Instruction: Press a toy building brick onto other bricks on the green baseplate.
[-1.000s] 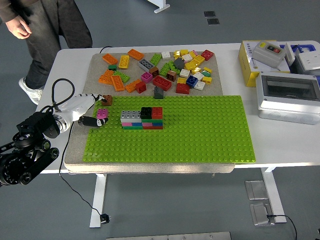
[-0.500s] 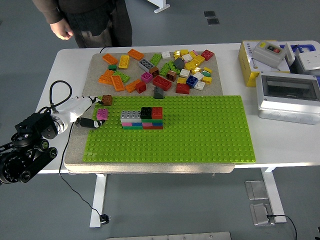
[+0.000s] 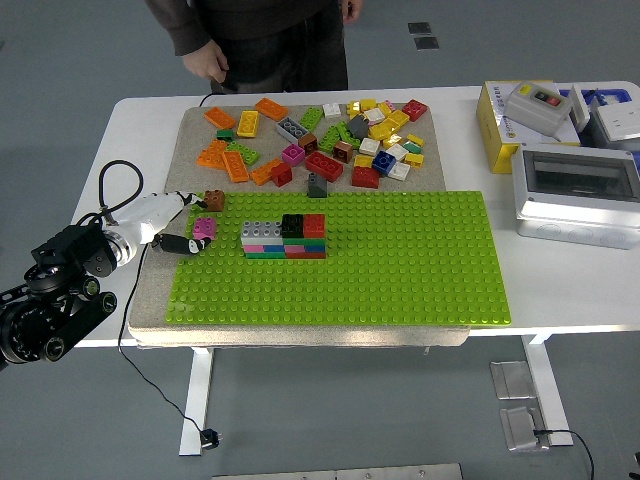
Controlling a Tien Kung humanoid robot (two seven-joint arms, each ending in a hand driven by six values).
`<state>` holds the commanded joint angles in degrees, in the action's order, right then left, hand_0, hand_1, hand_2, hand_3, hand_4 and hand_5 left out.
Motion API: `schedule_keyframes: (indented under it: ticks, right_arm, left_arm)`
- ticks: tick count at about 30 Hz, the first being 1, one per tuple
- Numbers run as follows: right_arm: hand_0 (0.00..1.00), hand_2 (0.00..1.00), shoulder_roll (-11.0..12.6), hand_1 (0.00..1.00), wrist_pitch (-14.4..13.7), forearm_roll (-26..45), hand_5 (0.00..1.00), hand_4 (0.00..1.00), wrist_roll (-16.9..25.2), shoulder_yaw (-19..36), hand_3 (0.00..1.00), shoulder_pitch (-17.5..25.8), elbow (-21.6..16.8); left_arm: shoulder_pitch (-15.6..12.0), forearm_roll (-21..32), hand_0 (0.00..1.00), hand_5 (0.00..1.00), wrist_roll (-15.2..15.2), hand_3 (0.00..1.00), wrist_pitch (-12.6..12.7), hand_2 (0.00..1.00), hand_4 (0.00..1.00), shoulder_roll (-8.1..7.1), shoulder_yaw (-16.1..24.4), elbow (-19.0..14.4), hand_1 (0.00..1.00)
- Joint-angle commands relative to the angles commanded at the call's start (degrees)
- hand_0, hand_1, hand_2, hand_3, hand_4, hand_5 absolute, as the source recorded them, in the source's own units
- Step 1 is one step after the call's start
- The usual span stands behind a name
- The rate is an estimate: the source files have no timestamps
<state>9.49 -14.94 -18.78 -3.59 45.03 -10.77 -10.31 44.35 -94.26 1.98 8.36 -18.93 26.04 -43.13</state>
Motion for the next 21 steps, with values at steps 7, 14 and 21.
schedule_keyframes:
  ticks: [7,14,21]
  right_arm:
    - [0.703,0.700,-0.04,0.698,0.03,-0.01,0.803,0.389,-0.06,0.01,0.706,0.00,0.00]
    - [0.703,0.705,-0.10,0.699,0.09,-0.32,0.803,0.390,-0.17,0.19,0.706,0.01,0.00]
    - [0.703,0.705,-0.12,0.698,0.13,-0.39,0.806,0.391,-0.20,0.30,0.706,0.05,0.00]
  left_arm:
    - [-0.09,1.02,0.998,0.370,0.37,0.741,0.10,0.968,0.676,0.08,-0.46,0.60,0.960]
    - [-0.19,1.64,0.998,0.374,0.60,0.706,0.23,0.968,0.676,0.32,-0.77,0.94,0.959]
    - [-0.13,1.90,0.998,0.366,0.71,0.708,0.40,0.968,0.667,0.58,-1.22,1.02,0.959]
